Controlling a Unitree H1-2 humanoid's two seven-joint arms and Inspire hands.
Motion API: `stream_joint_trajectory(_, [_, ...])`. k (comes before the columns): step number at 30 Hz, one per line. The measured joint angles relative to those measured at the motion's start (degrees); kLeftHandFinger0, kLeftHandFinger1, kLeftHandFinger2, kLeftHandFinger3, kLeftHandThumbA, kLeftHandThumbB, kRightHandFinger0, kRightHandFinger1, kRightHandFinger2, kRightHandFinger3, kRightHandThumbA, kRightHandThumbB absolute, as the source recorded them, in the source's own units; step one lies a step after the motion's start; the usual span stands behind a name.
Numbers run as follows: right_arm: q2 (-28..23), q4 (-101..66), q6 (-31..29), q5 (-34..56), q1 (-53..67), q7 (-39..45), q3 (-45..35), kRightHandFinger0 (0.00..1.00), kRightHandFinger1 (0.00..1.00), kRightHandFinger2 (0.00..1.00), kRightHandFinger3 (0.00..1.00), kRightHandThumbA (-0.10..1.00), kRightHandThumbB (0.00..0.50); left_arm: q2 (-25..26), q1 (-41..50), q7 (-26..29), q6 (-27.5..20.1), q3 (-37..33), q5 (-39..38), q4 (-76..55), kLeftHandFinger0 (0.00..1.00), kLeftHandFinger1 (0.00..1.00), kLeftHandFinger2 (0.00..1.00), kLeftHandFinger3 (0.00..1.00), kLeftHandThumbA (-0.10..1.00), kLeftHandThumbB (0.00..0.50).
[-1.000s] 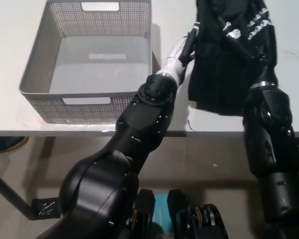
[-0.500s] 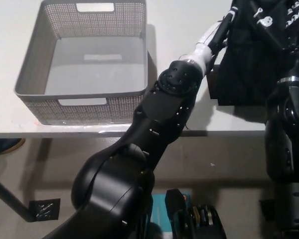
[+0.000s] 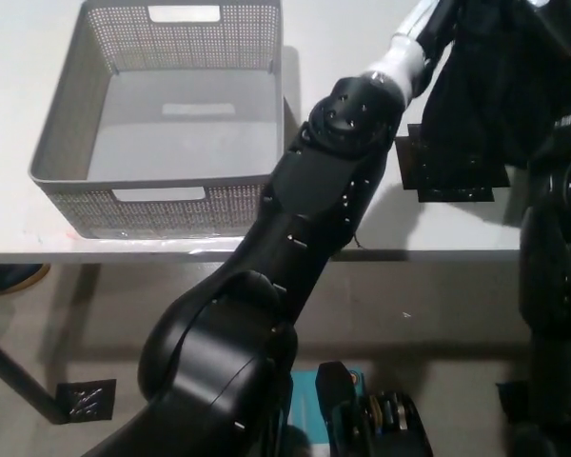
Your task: Use both hands to pick up a lunch bag on the right hand side and place it into a container on the left hand side
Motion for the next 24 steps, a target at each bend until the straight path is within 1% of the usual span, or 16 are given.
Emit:
stream_joint_trajectory(1, [0.03, 0.04, 0.05, -0.02, -0.33, -0.03, 0.0, 1.0, 1.0, 1.0, 1.0, 1.0, 0.087, 0.09, -0.05, 0.0, 0.18, 0.14, -0.06, -0.31, 1.0, 1.0, 1.0, 1.0, 1.0, 0.289])
stream_joint_trajectory(3, [0.38, 0.67, 0.34, -0.26, -2.46, -0.38, 0.05, 1.0, 1.0, 1.0, 1.0, 1.0, 0.086, 0.9, -0.62, 0.02, 0.66, 0.74, -0.29, -1.89, 1.0, 1.0, 1.0, 1.0, 1.0, 0.288])
stream_joint_trajectory(4, [0.7, 1.12, 0.41, -0.42, -3.93, -0.53, 0.1, 1.0, 1.0, 1.0, 1.0, 1.0, 0.087, 1.47, -1.09, 0.06, 1.03, 0.9, -0.33, -2.73, 1.0, 1.0, 1.0, 1.0, 1.0, 0.296])
stream_joint_trajectory(6, [0.9, 1.56, 0.55, -0.51, -5.45, -0.6, 0.19, 1.0, 1.0, 1.0, 1.0, 1.0, 0.08, 2.18, -1.69, 0.27, 1.59, 0.95, -0.33, -4.01, 1.0, 1.0, 1.0, 1.0, 1.0, 0.271])
stream_joint_trajectory(7, [0.93, 1.81, 0.61, -0.55, -6.55, -0.6, 0.36, 1.0, 1.0, 1.0, 1.0, 1.0, 0.081, 2.69, -1.85, 0.52, 1.9, 1.01, -0.32, -5.26, 1.0, 1.0, 1.0, 1.0, 1.0, 0.269])
stream_joint_trajectory(8, [0.94, 2.0, 0.68, -0.57, -7.07, -0.6, 0.47, 1.0, 1.0, 1.0, 1.0, 1.0, 0.056, 2.94, -1.92, 0.66, 2.06, 1.0, -0.29, -5.83, 1.0, 1.0, 1.0, 1.0, 1.0, 0.27])
stream_joint_trajectory(10, [0.94, 2.86, 0.79, -0.64, -8.31, -0.57, 0.96, 1.0, 1.0, 1.0, 1.0, 1.0, 0.043, 3.57, -1.91, 0.98, 2.63, 0.95, -0.16, -7.47, 1.0, 1.0, 1.0, 1.0, 1.0, 0.277])
stream_joint_trajectory(11, [0.92, 3.66, 0.75, -0.72, -9.02, -0.53, 1.31, 1.0, 1.0, 1.0, 1.0, 1.0, 0.058, 4.06, -1.86, 1.21, 3.1, 0.91, -0.05, -8.36, 1.0, 1.0, 1.0, 1.0, 1.0, 0.267])
stream_joint_trajectory(13, [0.81, 5.44, 0.64, -0.84, -10.57, -0.33, 2.18, 1.0, 1.0, 1.0, 1.0, 1.0, 0.06, 5.05, -1.74, 1.49, 4.22, 0.9, 0.06, -10.48, 1.0, 1.0, 1.0, 1.0, 1.0, 0.253])
stream_joint_trajectory(15, [0.77, 6.77, 0.52, -0.85, -12.16, -0.12, 2.82, 1.0, 1.0, 1.0, 1.0, 1.0, 0.06, 6.03, -1.7, 1.77, 5.55, 1.01, 0.06, -12.56, 1.0, 1.0, 1.0, 1.0, 1.0, 0.263])
stream_joint_trajectory(17, [0.91, 7.37, 0.49, -0.85, -12.79, -0.09, 3.1, 1.0, 1.0, 1.0, 1.0, 1.0, 0.069, 6.39, -1.54, 2.14, 6.36, 1.03, 0.11, -13.77, 1.0, 1.0, 1.0, 1.0, 1.0, 0.25])
stream_joint_trajectory(20, [1.95, 10.37, 0.16, -0.83, -14.9, -0.07, 3.26, 1.0, 1.0, 1.0, 1.0, 1.0, 0.08, 7.59, -0.9, 3.0, 8.58, 1.49, 0.1, -17.2, 1.0, 1.0, 1.0, 1.0, 1.0, 0.251])
stream_joint_trajectory(21, [2.22, 11.29, 0.07, -0.82, -15.43, -0.07, 3.26, 1.0, 1.0, 1.0, 1.0, 1.0, 0.068, 8.06, -0.82, 3.02, 9.12, 1.64, 0.08, -17.89, 1.0, 1.0, 1.0, 1.0, 1.0, 0.235])
stream_joint_trajectory(23, [2.99, 13.39, -0.09, -0.82, -16.69, -0.05, 3.35, 1.0, 1.0, 1.0, 1.0, 1.0, 0.071, 9.33, -0.78, 3.01, 10.22, 1.87, 0.01, -19.14, 1.0, 1.0, 1.0, 1.0, 1.0, 0.235])
stream_joint_trajectory(24, [3.19, 14.03, -0.15, -0.82, -17.02, -0.02, 3.42, 1.0, 1.0, 1.0, 1.0, 1.0, 0.083, 9.65, -0.78, 3.01, 10.42, 2.0, -0.04, -19.39, 1.0, 1.0, 1.0, 1.0, 1.0, 0.235])
